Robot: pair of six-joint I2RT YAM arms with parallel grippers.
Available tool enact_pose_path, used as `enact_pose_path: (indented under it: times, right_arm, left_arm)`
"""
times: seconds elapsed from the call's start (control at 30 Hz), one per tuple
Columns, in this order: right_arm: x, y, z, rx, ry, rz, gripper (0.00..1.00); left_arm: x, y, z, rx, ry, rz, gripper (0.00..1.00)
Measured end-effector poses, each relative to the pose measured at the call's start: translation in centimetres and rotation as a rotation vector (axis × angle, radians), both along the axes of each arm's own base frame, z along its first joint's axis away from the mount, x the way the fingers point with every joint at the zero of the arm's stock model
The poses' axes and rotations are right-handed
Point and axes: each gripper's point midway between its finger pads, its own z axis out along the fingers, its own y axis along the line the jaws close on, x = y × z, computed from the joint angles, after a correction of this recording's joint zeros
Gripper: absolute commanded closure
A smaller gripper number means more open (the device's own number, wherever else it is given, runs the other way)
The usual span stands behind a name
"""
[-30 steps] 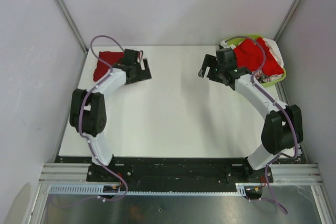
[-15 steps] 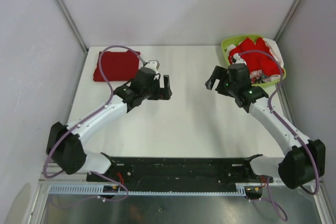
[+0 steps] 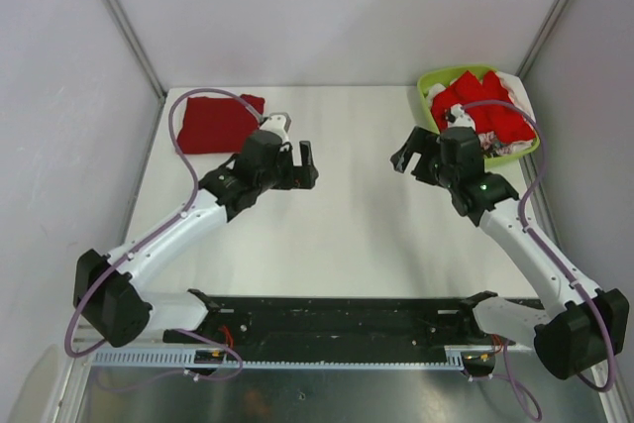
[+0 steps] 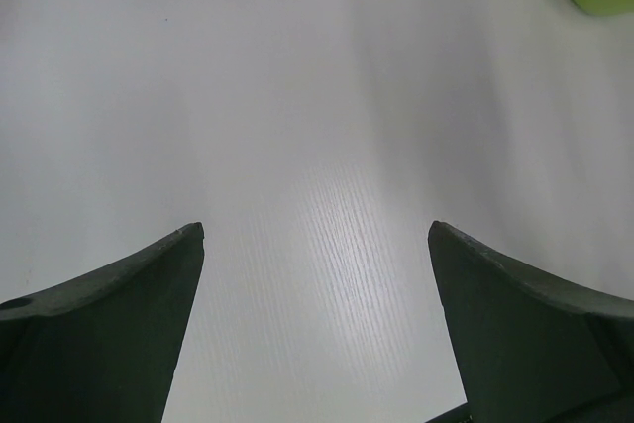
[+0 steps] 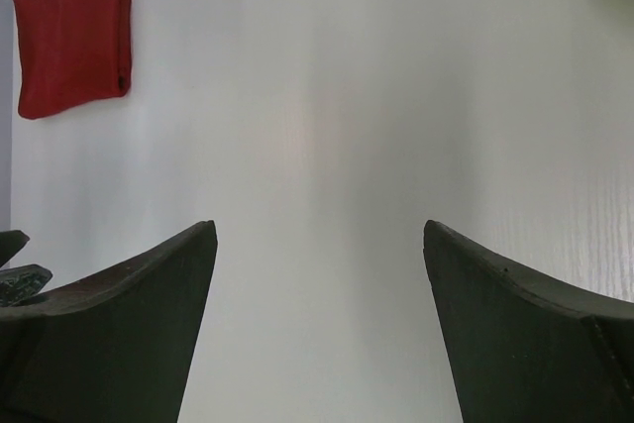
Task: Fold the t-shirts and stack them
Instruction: Put the neatly folded tshirt into the corner of the board with the left arm
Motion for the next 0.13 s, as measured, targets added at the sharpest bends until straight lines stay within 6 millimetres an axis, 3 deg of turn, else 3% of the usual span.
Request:
enact_pose_path:
  times: [0.13]
  right_arm:
    - [-0.04,0.01,-0.12,-0.002,0.002,-0.001,0.09]
  left_arm:
    - [-0.04,0.02,0.13,-0.002,-0.003,0.0,0.01]
